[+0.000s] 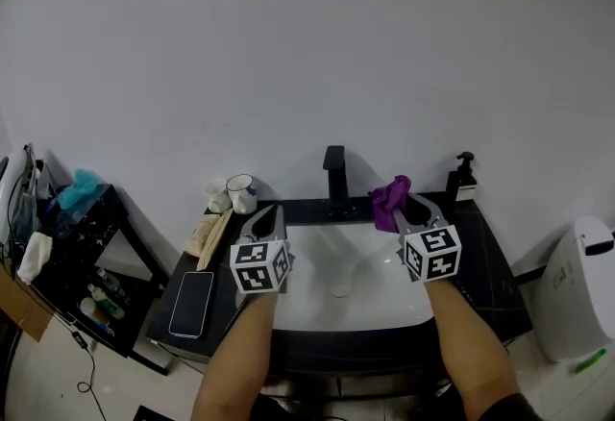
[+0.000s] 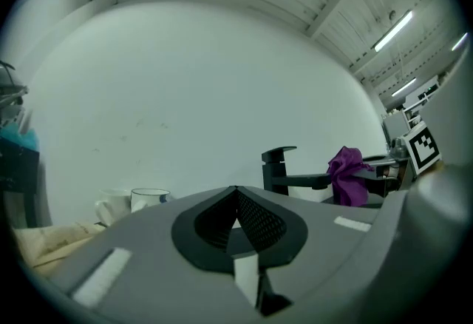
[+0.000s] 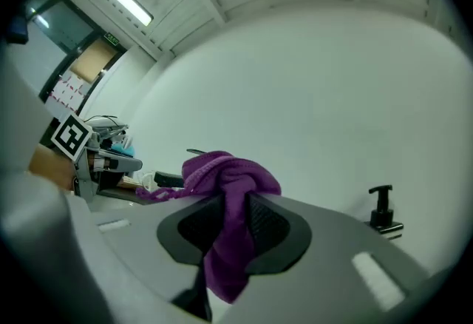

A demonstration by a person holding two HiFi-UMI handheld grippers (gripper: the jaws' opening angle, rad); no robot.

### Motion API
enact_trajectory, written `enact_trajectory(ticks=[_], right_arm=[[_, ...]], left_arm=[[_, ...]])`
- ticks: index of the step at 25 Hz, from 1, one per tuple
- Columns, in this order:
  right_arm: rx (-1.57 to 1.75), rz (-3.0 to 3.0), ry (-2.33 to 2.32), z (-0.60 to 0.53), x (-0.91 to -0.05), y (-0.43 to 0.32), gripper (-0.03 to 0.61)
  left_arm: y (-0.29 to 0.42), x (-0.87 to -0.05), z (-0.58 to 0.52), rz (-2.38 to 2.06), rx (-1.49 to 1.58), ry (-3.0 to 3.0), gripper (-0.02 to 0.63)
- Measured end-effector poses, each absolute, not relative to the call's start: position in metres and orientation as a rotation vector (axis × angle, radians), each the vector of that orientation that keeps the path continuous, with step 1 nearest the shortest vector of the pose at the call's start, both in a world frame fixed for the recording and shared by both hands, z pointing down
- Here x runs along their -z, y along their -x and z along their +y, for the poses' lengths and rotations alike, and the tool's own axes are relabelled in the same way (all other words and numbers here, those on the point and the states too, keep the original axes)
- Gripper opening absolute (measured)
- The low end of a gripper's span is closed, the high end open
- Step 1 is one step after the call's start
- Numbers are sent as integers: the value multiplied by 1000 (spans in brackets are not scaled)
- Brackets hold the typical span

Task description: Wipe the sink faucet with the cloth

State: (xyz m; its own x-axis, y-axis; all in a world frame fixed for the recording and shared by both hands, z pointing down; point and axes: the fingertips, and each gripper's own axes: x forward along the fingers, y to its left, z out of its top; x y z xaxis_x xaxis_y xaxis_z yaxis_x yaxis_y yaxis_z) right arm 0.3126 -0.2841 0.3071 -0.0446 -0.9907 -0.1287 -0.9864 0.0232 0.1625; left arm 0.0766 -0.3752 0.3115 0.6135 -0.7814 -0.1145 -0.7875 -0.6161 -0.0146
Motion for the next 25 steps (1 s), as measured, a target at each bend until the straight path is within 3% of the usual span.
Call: enact_trajectory(ticks=[25], right_arm=[[343, -2171, -2161, -283, -317, -308, 74]], left_arm=[[-95, -319, -370, 1258, -30, 2733, 17]])
